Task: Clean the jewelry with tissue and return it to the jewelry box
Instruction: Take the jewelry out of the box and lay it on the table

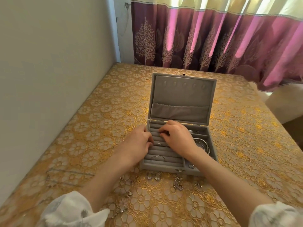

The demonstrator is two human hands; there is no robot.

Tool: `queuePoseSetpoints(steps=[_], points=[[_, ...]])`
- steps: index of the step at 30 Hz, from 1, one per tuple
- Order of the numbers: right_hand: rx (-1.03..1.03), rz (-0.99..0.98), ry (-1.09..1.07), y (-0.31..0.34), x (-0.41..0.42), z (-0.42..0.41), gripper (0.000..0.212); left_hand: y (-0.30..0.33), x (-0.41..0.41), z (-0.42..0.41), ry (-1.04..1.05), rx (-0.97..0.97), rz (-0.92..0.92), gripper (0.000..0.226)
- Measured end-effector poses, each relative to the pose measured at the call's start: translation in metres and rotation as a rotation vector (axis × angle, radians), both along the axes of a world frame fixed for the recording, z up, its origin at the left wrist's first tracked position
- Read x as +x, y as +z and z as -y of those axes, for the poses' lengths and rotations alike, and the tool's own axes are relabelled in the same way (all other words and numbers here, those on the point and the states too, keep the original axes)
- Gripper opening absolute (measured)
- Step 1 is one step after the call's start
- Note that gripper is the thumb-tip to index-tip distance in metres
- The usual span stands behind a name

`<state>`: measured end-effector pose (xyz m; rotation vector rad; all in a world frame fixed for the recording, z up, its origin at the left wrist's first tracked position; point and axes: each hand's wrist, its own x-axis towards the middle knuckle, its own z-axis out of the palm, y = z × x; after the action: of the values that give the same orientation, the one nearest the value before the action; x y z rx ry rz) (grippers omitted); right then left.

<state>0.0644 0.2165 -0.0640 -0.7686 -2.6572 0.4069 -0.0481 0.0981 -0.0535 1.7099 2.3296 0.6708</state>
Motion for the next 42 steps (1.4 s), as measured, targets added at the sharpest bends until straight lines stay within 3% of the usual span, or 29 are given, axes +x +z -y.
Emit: queuePoseSetpoints(steps=[5,13,20,26,34,42], points=[[-0.023,-0.015,-0.024,0.007,0.007,0.004,0.011,-0.001,0.002,-0.005,0.053,-0.04,0.053,0.016],[-0.193,-0.215,-0.125,0.015,0.06,0.027,0.008,0.01,0.005,0.009,0.088,0.019,0.26,0.007],[-0.278,-0.346,-0.183,0.012,0.122,0.056,0.009,0.017,0.037,0.049,0.104,0.21,0.192,0.006],[-0.331,-0.347,-0.282,-0.007,0.16,0.072,0.012,-0.002,0.068,0.086,0.093,0.222,0.188,0.005],[-0.14,-0.236,-0.34,-0.036,0.174,0.075,0.005,-0.046,0.086,0.12,0.036,0.246,-0.158,0.014],[-0.106,-0.242,-0.368,-0.039,0.17,0.079,0.008,-0.052,0.087,0.122,0.065,0.272,-0.17,0.016]])
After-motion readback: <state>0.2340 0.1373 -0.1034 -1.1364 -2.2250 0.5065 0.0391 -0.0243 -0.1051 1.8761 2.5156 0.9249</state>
